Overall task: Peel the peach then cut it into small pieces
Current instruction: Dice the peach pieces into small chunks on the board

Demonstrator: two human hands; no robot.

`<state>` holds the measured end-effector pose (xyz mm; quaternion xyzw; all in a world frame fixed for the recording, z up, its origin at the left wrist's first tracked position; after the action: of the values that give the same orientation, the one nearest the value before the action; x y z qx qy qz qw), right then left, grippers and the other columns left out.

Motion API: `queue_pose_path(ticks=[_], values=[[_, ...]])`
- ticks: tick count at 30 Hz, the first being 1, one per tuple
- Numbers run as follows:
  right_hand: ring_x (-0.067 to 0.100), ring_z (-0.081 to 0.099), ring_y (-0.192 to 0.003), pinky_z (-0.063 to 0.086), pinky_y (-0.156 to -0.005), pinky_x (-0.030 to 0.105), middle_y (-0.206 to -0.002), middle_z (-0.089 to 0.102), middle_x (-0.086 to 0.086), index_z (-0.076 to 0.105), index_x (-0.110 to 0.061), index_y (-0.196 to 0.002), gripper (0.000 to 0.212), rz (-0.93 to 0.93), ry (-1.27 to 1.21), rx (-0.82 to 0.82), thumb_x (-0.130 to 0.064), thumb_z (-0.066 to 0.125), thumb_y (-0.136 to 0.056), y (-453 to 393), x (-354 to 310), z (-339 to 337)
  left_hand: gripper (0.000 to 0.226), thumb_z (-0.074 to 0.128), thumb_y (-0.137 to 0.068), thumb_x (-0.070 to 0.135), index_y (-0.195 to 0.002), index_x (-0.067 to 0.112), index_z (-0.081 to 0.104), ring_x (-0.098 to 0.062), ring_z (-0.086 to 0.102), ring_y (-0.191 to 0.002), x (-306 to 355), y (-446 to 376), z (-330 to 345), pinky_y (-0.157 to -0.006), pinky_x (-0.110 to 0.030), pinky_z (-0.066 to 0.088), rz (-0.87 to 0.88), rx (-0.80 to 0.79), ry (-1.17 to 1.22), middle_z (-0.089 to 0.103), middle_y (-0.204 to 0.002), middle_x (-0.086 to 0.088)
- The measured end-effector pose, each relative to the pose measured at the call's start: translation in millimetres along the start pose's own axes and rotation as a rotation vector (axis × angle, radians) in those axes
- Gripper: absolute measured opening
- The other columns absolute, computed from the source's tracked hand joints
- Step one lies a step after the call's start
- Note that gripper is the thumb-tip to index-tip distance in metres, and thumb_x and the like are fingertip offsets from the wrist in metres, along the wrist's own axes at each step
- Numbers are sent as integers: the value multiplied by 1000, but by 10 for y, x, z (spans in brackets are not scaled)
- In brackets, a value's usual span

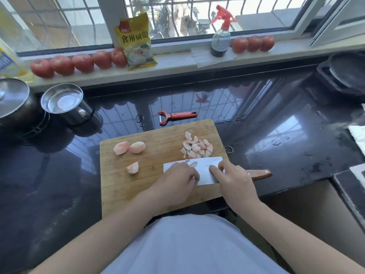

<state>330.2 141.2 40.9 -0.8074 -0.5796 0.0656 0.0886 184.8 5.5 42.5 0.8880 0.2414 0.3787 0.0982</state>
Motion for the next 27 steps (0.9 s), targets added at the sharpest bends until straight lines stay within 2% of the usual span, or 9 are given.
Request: queue_pose_path(ticks=[3, 8, 12, 15, 17, 19, 21, 24, 27], values=[[19, 20, -59, 21, -54, 29, -75, 52, 4, 69, -14, -82, 44, 38, 45, -17, 15, 72, -49, 60, 3, 32, 37, 40, -104, 17, -133, 22, 62, -21, 45, -119, 52, -260, 92, -100, -35, 40, 7, -54, -96, 55, -127, -1], [18, 21, -59, 21, -55, 28, -75, 53, 4, 70, -13, -84, 48, 109, 4, -33, 15, 70, -46, 221, 59, -6, 45, 42, -104, 5, -144, 18, 59, -25, 45, -141, -16, -466, -68, -115, -34, 36, -112, 1, 42, 52, -151, -2], [20, 33, -52, 30, -47, 28, -83, 52, 2, 69, -19, -90, 48, 183, -113, -145, 11, 72, -52, 320, 56, 39, 43, 43, -103, -1, -131, 19, 68, -14, 55, -127, -279, -159, -377, -106, -24, 39, -212, 298, 295, 64, -137, 2], [18, 41, -61, 39, -49, 30, -83, 41, -10, 69, -27, -90, 41, 292, -283, -264, 8, 70, -68, 315, -22, 99, 28, 50, -102, 12, -102, 30, 72, -20, 64, -108, -826, 183, -670, -96, -38, 52, -358, 626, 347, 71, -114, 8], [18, 45, -71, 43, -57, 35, -80, 39, -10, 72, -33, -95, 37, 352, -450, -361, 1, 63, -85, 262, -104, 115, 20, 51, -102, 17, -100, 27, 69, -23, 62, -108, -1155, 478, -805, -86, -36, 47, -539, 735, 361, 69, -112, 5], [19, 49, -78, 43, -63, 34, -81, 44, -8, 68, -28, -83, 24, 384, -584, -456, -10, 59, -95, 204, -189, 114, 16, 54, -101, 19, -109, 24, 67, -20, 59, -109, -1395, 729, -847, -86, -36, 44, -632, 721, 309, 68, -118, 0], [17, 50, -79, 38, -61, 30, -84, 48, -6, 53, -26, -67, 32, 414, -626, -490, -17, 57, -98, 131, -264, 109, 23, 58, -102, 22, -124, 21, 66, -17, 57, -107, -1495, 820, -775, -86, -35, 45, -624, 628, 271, 66, -124, 0], [15, 50, -78, 34, -60, 29, -86, 50, -3, 52, -25, -66, 32, 467, -657, -492, -19, 56, -97, -1, -338, 121, 33, 64, -101, 35, -134, 29, 61, -8, 59, -99, -1445, 683, -561, -79, -29, 48, -550, 457, 303, 61, -124, 6], [13, 50, -79, 43, -64, 32, -87, 51, -3, 63, -18, -76, 22, 470, -625, -509, -20, 56, -97, -103, -399, 96, 36, 59, -98, 53, -126, 32, 66, -10, 62, -101, -1353, 465, -356, -90, -36, 56, -510, 423, 276, 63, -123, 7]])
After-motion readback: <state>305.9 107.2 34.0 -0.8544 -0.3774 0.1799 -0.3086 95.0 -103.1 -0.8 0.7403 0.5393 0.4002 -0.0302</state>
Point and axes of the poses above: each hand's wrist, its own y-axis away from the middle knuckle, its own z-axis out of the palm, x = y × z, the point moved 2 cm from there along -y, towards the middle knuckle
